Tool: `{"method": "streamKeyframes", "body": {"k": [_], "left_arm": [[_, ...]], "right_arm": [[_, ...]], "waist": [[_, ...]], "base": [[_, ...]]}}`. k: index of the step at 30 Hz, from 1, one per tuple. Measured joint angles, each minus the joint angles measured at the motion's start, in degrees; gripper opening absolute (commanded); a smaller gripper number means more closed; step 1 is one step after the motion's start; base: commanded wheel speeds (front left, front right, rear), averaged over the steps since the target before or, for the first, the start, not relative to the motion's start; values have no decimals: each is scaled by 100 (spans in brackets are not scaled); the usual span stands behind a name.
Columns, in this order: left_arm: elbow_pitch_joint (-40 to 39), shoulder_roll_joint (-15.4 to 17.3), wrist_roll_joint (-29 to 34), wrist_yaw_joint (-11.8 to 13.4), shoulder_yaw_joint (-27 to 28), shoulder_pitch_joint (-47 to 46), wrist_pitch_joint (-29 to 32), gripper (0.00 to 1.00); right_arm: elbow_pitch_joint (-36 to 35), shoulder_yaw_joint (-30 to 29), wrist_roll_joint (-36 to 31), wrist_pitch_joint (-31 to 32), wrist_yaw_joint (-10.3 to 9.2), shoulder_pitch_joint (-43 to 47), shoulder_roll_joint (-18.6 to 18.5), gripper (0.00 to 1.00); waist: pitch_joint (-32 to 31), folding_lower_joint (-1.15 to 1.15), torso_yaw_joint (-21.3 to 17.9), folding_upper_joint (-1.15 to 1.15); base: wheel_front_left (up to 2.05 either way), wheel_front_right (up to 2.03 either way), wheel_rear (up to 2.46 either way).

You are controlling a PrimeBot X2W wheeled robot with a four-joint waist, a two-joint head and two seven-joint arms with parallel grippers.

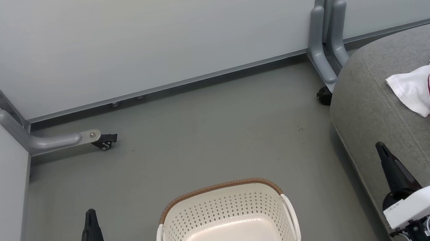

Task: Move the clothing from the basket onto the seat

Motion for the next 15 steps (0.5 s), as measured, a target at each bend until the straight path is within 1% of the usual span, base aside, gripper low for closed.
{"method": "streamKeyframes", "body": {"k": [1, 15], "left_arm": [[11, 2, -143, -2, 16, -36, 49, 0], [92, 16, -1137, -45, 160, -181, 296, 0]], "right_arm": [[19, -19, 177, 46, 0, -5, -3, 0], [122, -123, 1255, 286, 0, -118, -26, 0]], "waist": [[4, 0, -3, 0], [33, 0, -22, 0]], "base": [[0, 0, 0], [0, 0, 0]]}}
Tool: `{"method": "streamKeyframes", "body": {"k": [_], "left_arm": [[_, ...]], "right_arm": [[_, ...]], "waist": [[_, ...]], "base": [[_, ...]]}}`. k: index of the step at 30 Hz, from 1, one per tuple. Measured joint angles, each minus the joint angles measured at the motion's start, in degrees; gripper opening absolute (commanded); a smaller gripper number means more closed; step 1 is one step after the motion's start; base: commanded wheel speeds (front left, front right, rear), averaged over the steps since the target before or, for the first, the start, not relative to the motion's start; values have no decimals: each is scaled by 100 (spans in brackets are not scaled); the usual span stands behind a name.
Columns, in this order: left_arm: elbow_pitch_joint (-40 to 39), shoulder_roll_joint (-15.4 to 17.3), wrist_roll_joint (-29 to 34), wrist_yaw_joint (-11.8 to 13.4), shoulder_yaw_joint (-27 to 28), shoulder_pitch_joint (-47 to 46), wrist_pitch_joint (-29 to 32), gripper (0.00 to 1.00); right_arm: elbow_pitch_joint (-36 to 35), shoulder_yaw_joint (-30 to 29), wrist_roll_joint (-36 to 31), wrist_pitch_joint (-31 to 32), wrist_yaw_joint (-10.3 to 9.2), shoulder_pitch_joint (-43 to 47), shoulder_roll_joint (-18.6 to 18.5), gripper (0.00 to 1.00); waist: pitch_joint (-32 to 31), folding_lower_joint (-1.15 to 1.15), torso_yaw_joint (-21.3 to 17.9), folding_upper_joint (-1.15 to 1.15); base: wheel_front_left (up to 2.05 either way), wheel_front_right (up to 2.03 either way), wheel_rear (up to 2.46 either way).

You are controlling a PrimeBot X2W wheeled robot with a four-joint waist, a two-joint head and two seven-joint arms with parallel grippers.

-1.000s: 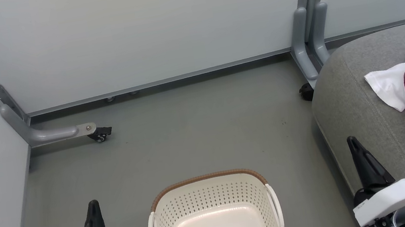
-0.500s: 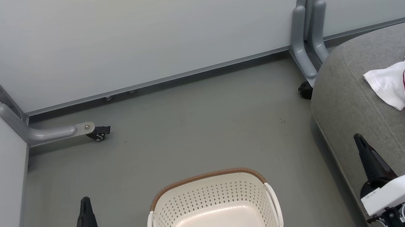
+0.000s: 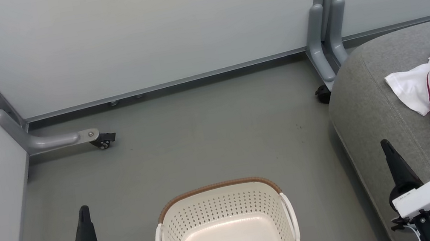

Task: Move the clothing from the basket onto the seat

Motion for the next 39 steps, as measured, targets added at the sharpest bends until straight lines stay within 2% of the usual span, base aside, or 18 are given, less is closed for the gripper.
{"method": "streamKeyframes", "body": {"k": [39], "left_arm": [[174, 8, -2161, -82, 334, -345, 583, 0]], "right_arm": [[234, -296, 2310, 579, -2, -233, -9, 0]], "waist": [[78, 0, -54, 0]], "base": [[0, 0, 0]]}}
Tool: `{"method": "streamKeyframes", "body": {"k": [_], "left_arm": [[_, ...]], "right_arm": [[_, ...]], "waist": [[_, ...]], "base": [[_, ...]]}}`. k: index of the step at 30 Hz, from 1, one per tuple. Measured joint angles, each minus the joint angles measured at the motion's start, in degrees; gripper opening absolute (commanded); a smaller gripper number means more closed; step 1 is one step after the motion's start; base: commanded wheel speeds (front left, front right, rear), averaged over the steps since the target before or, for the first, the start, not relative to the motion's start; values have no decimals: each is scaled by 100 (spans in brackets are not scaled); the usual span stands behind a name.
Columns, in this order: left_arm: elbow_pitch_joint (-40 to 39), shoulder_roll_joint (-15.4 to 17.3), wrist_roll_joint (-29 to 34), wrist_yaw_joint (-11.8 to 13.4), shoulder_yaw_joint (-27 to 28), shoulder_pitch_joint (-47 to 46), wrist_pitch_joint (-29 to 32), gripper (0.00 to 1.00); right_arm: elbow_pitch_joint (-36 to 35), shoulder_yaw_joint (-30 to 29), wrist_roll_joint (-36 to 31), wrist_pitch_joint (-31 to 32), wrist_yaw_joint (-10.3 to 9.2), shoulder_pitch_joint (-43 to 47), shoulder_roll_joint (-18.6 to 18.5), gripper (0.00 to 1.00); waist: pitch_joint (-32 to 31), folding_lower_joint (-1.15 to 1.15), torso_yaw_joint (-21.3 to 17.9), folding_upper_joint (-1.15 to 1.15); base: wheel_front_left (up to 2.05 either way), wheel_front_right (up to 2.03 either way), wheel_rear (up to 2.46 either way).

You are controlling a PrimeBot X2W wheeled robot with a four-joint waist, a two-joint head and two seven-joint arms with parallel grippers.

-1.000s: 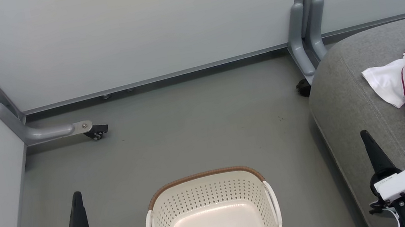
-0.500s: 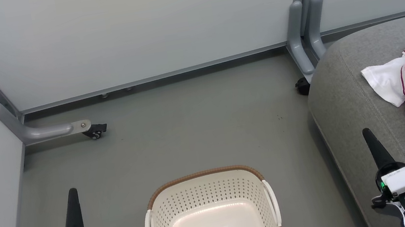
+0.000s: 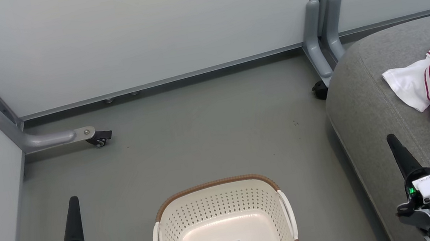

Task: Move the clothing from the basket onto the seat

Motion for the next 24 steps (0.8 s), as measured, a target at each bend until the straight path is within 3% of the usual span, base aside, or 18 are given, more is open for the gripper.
{"method": "streamKeyframes", "body": {"k": [24], "left_arm": [[78, -2, -1010, -24, 172, -159, 285, 0]], "right_arm": [[108, -164, 1070, 294, 0, -116, 4, 0]], "waist": [[48, 0, -33, 0]], "base": [[0, 0, 0]]}}
